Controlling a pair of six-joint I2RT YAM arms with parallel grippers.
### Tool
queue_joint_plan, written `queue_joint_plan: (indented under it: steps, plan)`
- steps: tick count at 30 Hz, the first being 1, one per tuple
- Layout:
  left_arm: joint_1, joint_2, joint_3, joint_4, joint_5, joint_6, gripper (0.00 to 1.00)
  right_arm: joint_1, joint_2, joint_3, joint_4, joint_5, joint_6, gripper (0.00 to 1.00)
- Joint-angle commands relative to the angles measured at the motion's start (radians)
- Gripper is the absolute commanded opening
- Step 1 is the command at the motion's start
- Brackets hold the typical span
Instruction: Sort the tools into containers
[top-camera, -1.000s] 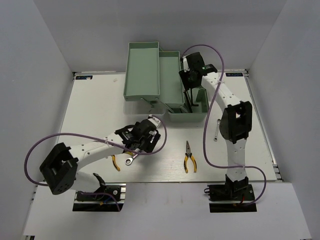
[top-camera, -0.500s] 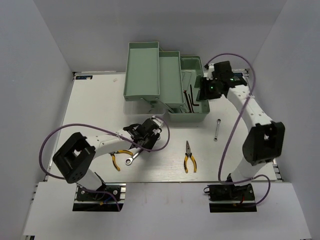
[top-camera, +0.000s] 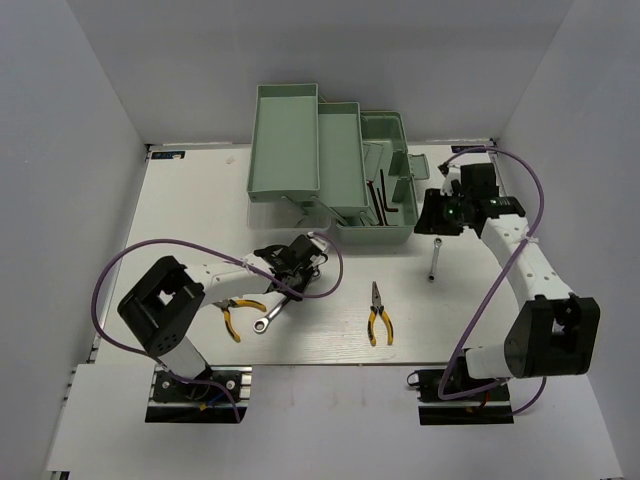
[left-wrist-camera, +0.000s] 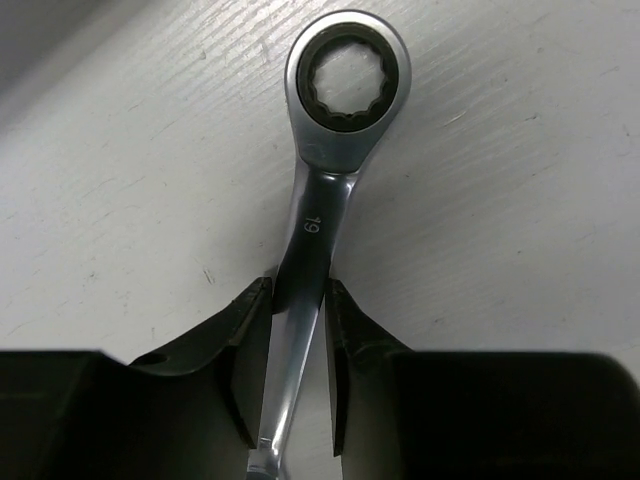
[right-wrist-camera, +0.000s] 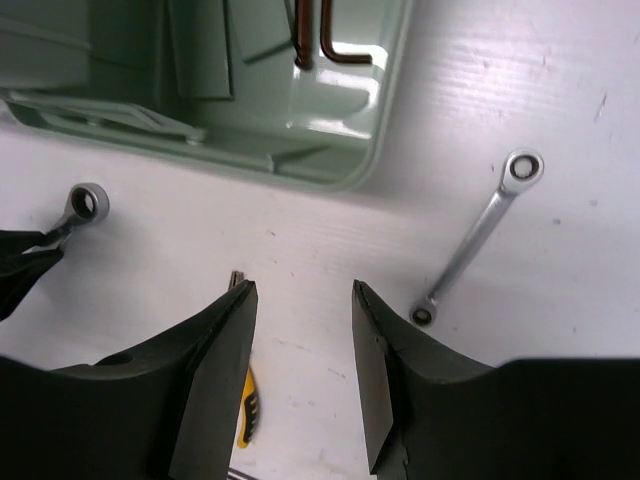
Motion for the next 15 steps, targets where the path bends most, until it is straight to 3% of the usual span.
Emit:
queue_joint_plan:
  steps: [1,6,9,13,15]
  plan:
    - [0.005,0.036,-0.014,-0.043,0.082,-0.03,0.36,-0.029,-0.066,-0.039,0.041,-0.059,0.019,0.49]
    - [0.005,0.047,-0.048,0.005,0.148,-0.053,0.33,-0.075,-0.114,-0.091,0.049,-0.098,0.039,0.49]
    - [-0.004,0.061,-0.069,0.026,0.177,-0.067,0.23,-0.098,-0.128,-0.116,0.055,-0.122,0.049,0.49]
    - [-0.013,0.089,-0.089,0.045,0.188,-0.087,0.0,-0.135,-0.143,-0.159,0.067,-0.154,0.062,0.48]
    - [-0.013,0.078,-0.089,0.045,0.188,-0.087,0.0,-0.141,-0.151,-0.173,0.067,-0.158,0.062,0.48]
